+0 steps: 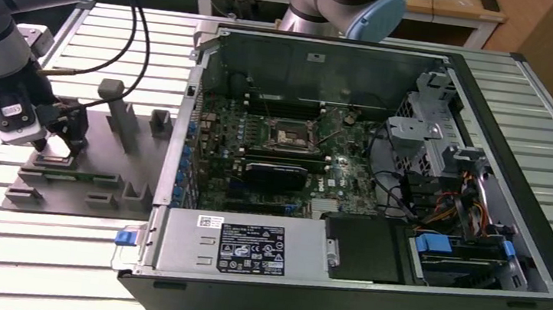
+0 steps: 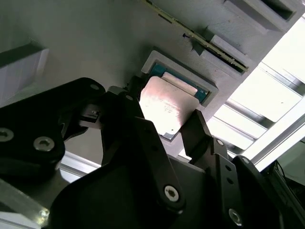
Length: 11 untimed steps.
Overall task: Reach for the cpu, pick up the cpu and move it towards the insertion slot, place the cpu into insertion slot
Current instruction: 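Pick up the cpu and move it towards the insertion slot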
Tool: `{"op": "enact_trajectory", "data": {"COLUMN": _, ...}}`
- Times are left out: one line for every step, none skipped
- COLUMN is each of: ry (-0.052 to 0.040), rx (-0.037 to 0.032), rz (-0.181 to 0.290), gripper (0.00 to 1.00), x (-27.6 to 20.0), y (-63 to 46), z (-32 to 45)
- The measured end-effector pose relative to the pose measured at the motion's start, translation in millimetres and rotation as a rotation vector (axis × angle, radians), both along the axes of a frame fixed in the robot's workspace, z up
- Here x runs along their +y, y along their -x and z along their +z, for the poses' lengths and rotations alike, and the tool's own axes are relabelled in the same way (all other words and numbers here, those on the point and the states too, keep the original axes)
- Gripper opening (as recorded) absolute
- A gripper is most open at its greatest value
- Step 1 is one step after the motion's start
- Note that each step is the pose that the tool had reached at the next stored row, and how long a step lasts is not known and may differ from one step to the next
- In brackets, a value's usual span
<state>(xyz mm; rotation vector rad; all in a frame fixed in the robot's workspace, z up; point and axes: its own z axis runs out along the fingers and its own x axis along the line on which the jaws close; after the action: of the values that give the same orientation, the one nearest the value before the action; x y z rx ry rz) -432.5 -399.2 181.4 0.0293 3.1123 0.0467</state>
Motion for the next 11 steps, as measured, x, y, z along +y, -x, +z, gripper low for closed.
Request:
{"op": "enact_trajectory", "data": {"ry": 0.0, "rx": 0.0001, "rz": 0.0, "gripper": 0.6, "x": 0.0, "y": 0.0, "z": 0.0}}
{"op": "enact_trajectory", "data": {"ry": 0.0, "rx": 0.0, "rz": 0.0, "gripper": 0.6, "x": 0.0, "y": 0.0, "z": 0.2}}
{"op": "enact_trajectory", "data": {"ry": 0.0001, "rx": 0.0001, "rz": 0.0, "gripper": 0.6, "x": 0.0, "y": 0.0, "z": 0.6}}
{"op": "enact_trajectory", "data": {"ry": 0.0, "rx": 0.0, "rz": 0.0, "gripper": 0.6, "x": 0.0, "y": -0.1, "z": 0.7}}
{"op": "enact_trajectory", "data": {"ry": -0.0001, "rx": -0.0001, "rz": 0.0, "gripper": 0.6, "x": 0.0, "y": -0.1, "z": 0.7}}
{"op": "enact_trajectory", "data": {"ry": -0.0001, "rx": -0.0001, "rz": 0.0, "gripper": 0.6, "x": 0.0, "y": 0.0, "z": 0.7}}
{"op": "enact_trajectory", "data": {"ry": 0.0, "rx": -0.0001, "rz": -0.001, "gripper": 0.6, "x": 0.0, "y": 0.0, "z": 0.7}}
{"op": "enact_trajectory", "data": {"ry": 0.0, "rx": 0.0, "rz": -0.001, "gripper": 0.6, "x": 0.0, "y": 0.0, "z": 0.8}}
{"op": "enact_trajectory", "data": {"ry": -0.0001, "rx": -0.0001, "rz": -0.001, "gripper": 0.6, "x": 0.0, "y": 0.0, "z": 0.8}}
{"op": "enact_trajectory", "data": {"ry": 0.0, "rx": 0.0, "rz": -0.001, "gripper": 0.6, "x": 0.0, "y": 0.0, "z": 0.8}}
{"op": "enact_trajectory", "data": {"ry": 0.0, "rx": 0.0, "rz": -0.001, "gripper": 0.58, "x": 0.0, "y": 0.0, "z": 0.8}}
